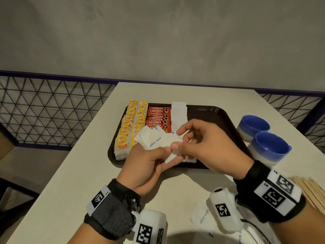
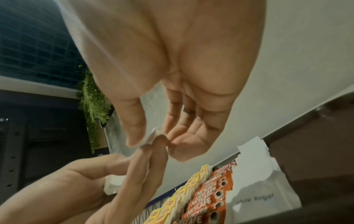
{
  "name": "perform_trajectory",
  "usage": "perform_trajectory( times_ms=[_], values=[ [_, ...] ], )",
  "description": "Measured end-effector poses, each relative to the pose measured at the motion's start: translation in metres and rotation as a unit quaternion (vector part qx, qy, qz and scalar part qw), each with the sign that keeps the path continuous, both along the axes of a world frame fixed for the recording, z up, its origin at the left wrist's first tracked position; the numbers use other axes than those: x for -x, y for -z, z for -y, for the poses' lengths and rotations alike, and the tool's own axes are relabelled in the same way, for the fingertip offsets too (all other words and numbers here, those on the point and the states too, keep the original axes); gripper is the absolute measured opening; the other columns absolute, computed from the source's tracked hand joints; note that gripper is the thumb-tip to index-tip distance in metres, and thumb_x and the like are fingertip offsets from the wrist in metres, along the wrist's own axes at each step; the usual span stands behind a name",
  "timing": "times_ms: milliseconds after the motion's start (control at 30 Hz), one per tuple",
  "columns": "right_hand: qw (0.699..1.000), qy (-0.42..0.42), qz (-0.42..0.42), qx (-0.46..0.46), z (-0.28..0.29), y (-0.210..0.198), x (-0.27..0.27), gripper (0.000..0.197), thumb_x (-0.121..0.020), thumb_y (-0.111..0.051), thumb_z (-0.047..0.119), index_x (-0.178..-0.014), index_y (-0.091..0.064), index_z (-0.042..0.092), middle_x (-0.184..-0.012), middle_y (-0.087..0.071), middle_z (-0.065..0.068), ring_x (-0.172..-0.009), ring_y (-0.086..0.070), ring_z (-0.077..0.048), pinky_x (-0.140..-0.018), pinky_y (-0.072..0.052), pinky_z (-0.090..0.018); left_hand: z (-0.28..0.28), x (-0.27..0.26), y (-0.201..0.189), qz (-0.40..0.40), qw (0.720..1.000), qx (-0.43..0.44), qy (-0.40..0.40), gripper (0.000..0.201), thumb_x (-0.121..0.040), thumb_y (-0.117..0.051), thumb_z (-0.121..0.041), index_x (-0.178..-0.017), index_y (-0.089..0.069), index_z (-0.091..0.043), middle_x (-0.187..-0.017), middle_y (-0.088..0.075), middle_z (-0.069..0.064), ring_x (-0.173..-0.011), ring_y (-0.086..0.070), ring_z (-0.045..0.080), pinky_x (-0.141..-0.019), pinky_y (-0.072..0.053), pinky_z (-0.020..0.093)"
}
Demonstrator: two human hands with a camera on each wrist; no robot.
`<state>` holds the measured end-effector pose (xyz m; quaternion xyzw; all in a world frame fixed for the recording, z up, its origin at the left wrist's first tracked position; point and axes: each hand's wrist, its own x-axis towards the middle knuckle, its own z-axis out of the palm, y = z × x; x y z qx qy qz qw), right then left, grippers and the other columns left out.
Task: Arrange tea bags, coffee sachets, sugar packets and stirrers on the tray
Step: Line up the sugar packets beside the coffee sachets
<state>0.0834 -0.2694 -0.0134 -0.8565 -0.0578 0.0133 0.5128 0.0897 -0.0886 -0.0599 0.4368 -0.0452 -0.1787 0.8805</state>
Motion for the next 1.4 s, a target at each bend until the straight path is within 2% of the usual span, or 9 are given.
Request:
perform_trajectory(
  times_ms=[167,300,467,600,700,900,1133,1267,1400],
  values=[
    [0.998,-0.002,-0.011,-0.066,0.008,0.005,0.001,0.025,-0.084,-0.085,0.01,-0.106,-0.074,0.014,-0.089,-0.076,-0.018,-0.071,-0.071,-0.026,-0.072,-0.063,-0.041,0.001,0.0,0.002,0.002,0.998,-0.06,-0.016,0.041,-0.095,-0.064,0.002,-0.133,-0.062,-0.014,-0.115,-0.077,0.014,-0.088,-0.076,0.027,-0.065,-0.063,0.032],
    [0.987,0.02,-0.031,-0.156,0.017,-0.001,-0.001,0.008,-0.082,-0.074,-0.001,-0.084,-0.066,-0.001,-0.085,-0.07,-0.024,-0.079,-0.068,-0.042,-0.065,-0.06,-0.036,0.002,-0.001,0.002,-0.025,0.997,-0.058,-0.04,0.031,-0.091,-0.071,-0.008,-0.121,-0.065,-0.009,-0.094,-0.073,0.013,-0.069,-0.068,0.022,-0.054,-0.057,0.026],
    [0.973,-0.029,-0.072,-0.217,0.018,-0.01,0.003,0.022,-0.091,-0.05,-0.022,-0.083,-0.059,-0.003,-0.104,-0.067,-0.038,-0.082,-0.073,-0.046,-0.058,-0.061,-0.034,0.003,-0.002,0.002,-0.035,0.997,-0.036,-0.056,0.03,-0.092,-0.069,-0.01,-0.122,-0.065,-0.008,-0.093,-0.074,0.012,-0.07,-0.065,0.021,-0.058,-0.057,0.026],
    [0.989,-0.05,-0.057,-0.124,0.018,-0.011,0.001,0.03,-0.084,-0.073,-0.009,-0.109,-0.07,0.009,-0.106,-0.071,-0.029,-0.085,-0.069,-0.049,-0.064,-0.056,-0.041,0.002,0.0,-0.001,-0.032,0.999,-0.022,-0.032,0.042,-0.082,-0.073,-0.02,-0.122,-0.066,-0.01,-0.109,-0.076,0.017,-0.072,-0.064,0.023,-0.058,-0.056,0.027],
    [0.995,-0.029,-0.045,-0.085,0.021,-0.011,-0.002,0.036,-0.081,-0.079,-0.004,-0.111,-0.07,0.014,-0.096,-0.075,-0.022,-0.078,-0.068,-0.037,-0.063,-0.053,-0.031,0.001,-0.001,-0.002,-0.031,0.999,-0.012,-0.016,0.047,-0.08,-0.075,-0.023,-0.125,-0.066,-0.01,-0.108,-0.075,0.017,-0.071,-0.063,0.024,-0.058,-0.055,0.027],
    [0.992,-0.007,-0.056,-0.108,0.024,-0.013,0.001,0.027,-0.085,-0.08,0.002,-0.109,-0.069,0.009,-0.091,-0.078,-0.015,-0.078,-0.072,-0.023,-0.066,-0.056,-0.029,0.003,-0.001,0.007,-0.001,0.998,-0.052,-0.035,0.034,-0.086,-0.071,0.004,-0.119,-0.068,-0.004,-0.098,-0.074,0.018,-0.066,-0.065,0.02,-0.054,-0.054,0.023],
    [0.984,0.013,-0.022,-0.174,0.024,-0.01,0.005,0.029,-0.087,-0.075,-0.001,-0.113,-0.061,0.004,-0.089,-0.077,-0.019,-0.09,-0.079,-0.028,-0.072,-0.066,-0.045,0.003,-0.003,0.006,0.019,0.994,-0.076,-0.075,0.036,-0.085,-0.074,0.0,-0.12,-0.066,-0.005,-0.092,-0.075,0.011,-0.067,-0.065,0.018,-0.051,-0.051,0.023],
    [0.993,0.064,0.02,-0.098,0.039,-0.001,-0.006,0.015,-0.09,-0.075,0.005,-0.103,-0.066,0.007,-0.083,-0.075,-0.001,-0.086,-0.077,-0.022,-0.066,-0.066,-0.037,-0.004,-0.009,0.003,-0.031,0.991,-0.035,-0.123,0.029,-0.088,-0.072,-0.002,-0.116,-0.067,-0.006,-0.086,-0.072,0.008,-0.069,-0.066,0.019,-0.055,-0.054,0.025],
    [0.998,0.053,-0.037,-0.001,0.038,0.024,-0.016,0.008,-0.09,-0.079,0.01,-0.092,-0.078,0.017,-0.08,-0.069,-0.016,-0.069,-0.067,-0.024,-0.064,-0.061,-0.026,-0.007,-0.012,0.001,-0.046,0.989,-0.025,-0.137,0.027,-0.088,-0.071,-0.004,-0.115,-0.067,-0.007,-0.086,-0.073,0.007,-0.07,-0.067,0.017,-0.055,-0.054,0.025]
  ],
)
